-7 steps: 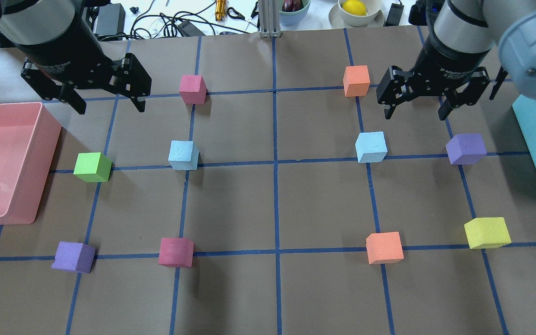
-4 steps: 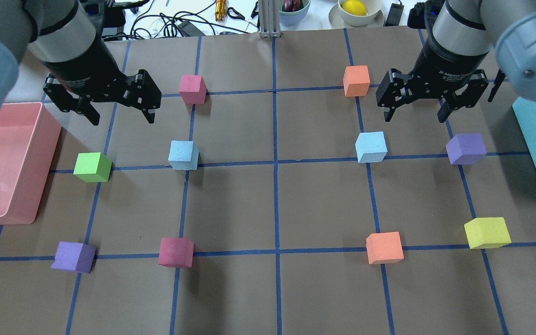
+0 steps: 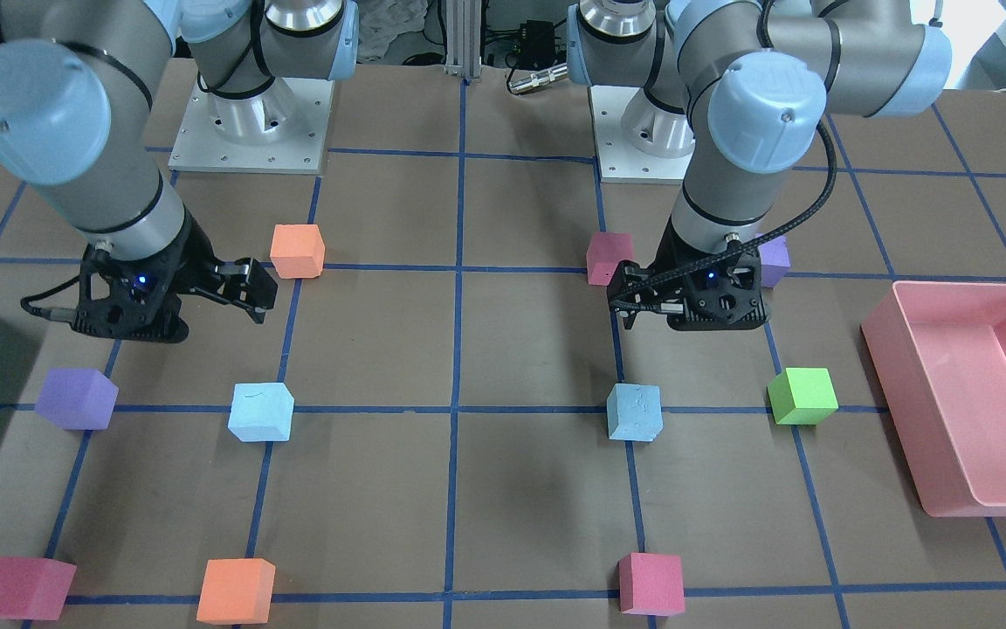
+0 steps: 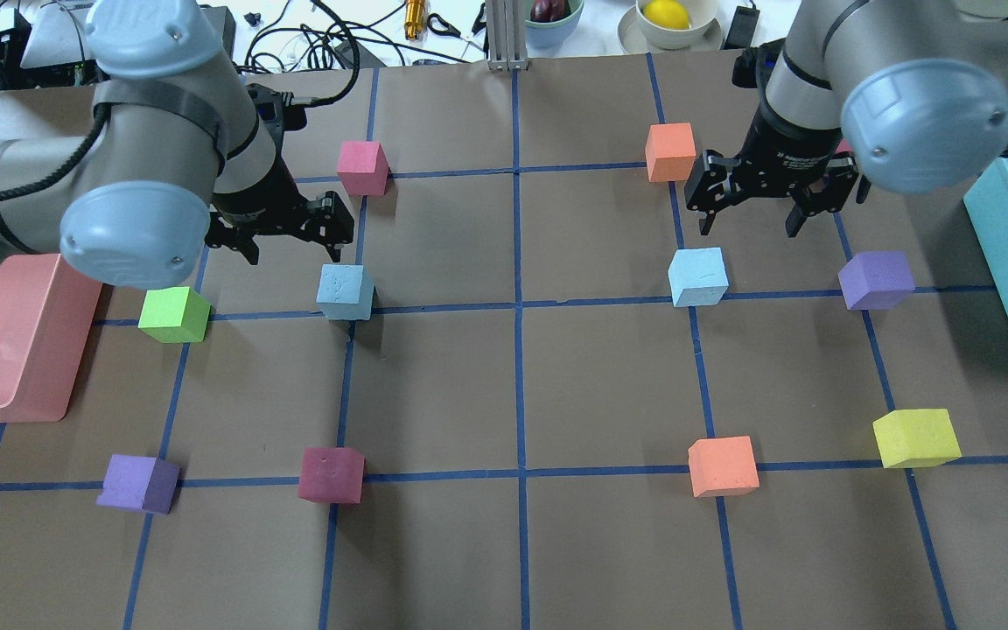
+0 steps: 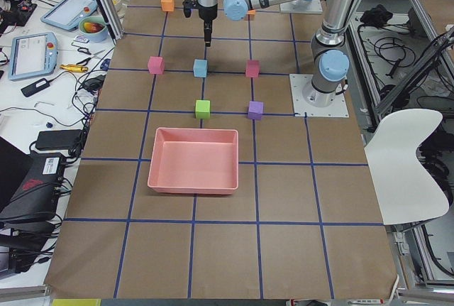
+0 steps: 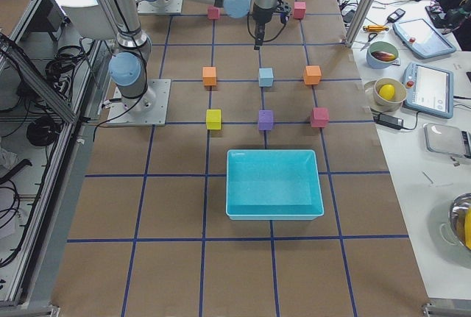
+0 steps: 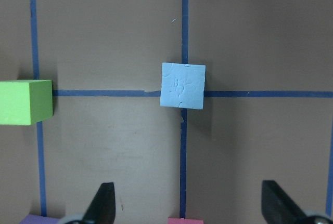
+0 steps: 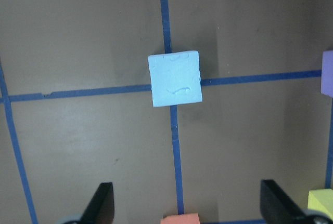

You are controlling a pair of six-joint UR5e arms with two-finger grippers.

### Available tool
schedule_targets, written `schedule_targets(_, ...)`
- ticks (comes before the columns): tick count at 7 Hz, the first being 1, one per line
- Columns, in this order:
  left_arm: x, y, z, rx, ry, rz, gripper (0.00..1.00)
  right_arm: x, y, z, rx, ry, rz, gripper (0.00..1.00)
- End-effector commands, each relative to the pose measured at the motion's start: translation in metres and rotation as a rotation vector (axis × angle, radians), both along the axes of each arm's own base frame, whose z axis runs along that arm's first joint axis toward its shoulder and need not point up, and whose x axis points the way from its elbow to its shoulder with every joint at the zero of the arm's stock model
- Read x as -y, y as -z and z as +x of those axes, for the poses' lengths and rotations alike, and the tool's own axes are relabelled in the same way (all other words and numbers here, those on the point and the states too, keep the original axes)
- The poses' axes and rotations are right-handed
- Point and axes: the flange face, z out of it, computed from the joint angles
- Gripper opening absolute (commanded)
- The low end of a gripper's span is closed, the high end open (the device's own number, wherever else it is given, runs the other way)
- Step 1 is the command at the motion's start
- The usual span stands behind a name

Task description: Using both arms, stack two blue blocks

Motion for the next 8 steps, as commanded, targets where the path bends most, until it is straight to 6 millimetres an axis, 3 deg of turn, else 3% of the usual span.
schedule_targets(1,0.021,0.050,-0.001,0.002,0.006,-0.006,1.00,0.027,0.047,-0.001,-0.005,-0.001,-0.009,1.00)
schedule_targets(2,0.028,0.079,0.000,0.006,0.005,0.041,1.00,0.028,0.057,-0.001,-0.001,-0.005,0.007,1.00)
schedule_targets(5,0.033,0.134,0.000,0.007,0.000,0.064,1.00,0.043,0.125,-0.001,0.010,-0.013,0.044,1.00)
schedule_targets(7,0.040,0.156,-0.001,0.000,0.002,0.047,1.00,0.032,0.147,-0.001,0.007,-0.015,0.088,1.00)
schedule_targets(8,0.040,0.166,-0.001,0.004,-0.010,0.062,0.93,0.030,0.154,0.000,0.010,-0.012,0.081,1.00)
